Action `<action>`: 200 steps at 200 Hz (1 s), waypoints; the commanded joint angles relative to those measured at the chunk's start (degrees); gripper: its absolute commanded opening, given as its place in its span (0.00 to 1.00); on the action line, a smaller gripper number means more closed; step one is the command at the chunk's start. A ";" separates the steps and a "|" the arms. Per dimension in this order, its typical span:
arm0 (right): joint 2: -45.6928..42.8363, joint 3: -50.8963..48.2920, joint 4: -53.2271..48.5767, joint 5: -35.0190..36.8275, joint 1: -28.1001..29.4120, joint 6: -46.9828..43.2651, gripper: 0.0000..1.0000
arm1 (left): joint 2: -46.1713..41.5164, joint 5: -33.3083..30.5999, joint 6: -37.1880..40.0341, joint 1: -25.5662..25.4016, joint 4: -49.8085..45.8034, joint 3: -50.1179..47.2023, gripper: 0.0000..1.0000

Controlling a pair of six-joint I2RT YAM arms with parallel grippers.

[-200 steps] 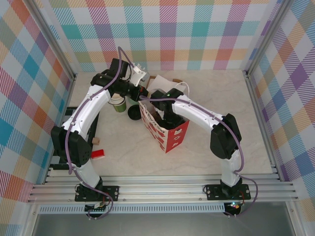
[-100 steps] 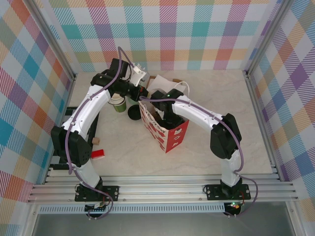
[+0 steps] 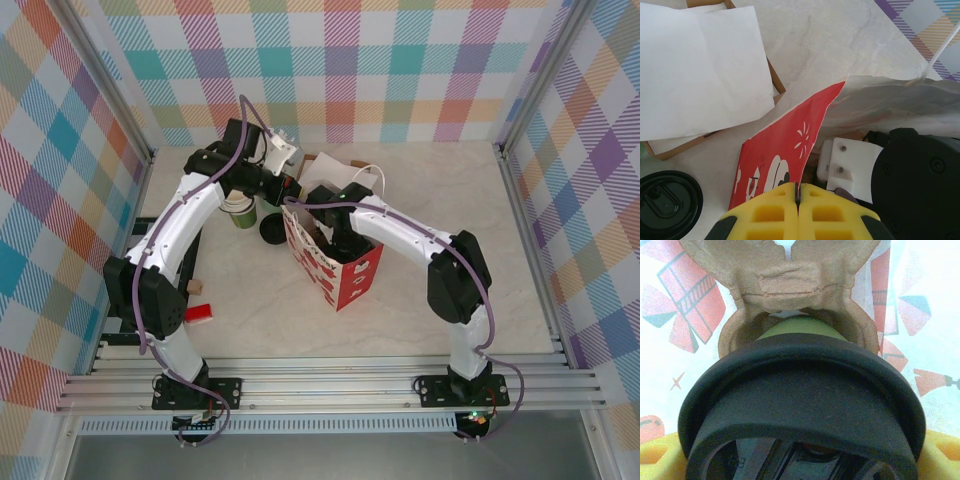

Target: Pack the takeout coffee

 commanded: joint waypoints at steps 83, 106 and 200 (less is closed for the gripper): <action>-2.55 -1.27 2.93 0.28 -0.26 -0.99 0.39 | -1.49 2.22 0.90 0.25 -1.30 -0.17 0.00; -2.66 -1.44 3.09 0.28 -0.26 -1.08 0.40 | -1.40 2.22 0.90 0.25 -1.31 -0.15 0.00; -2.93 -2.49 4.12 0.32 -0.25 -1.26 0.39 | -1.31 2.23 0.99 0.25 -1.41 -0.13 0.00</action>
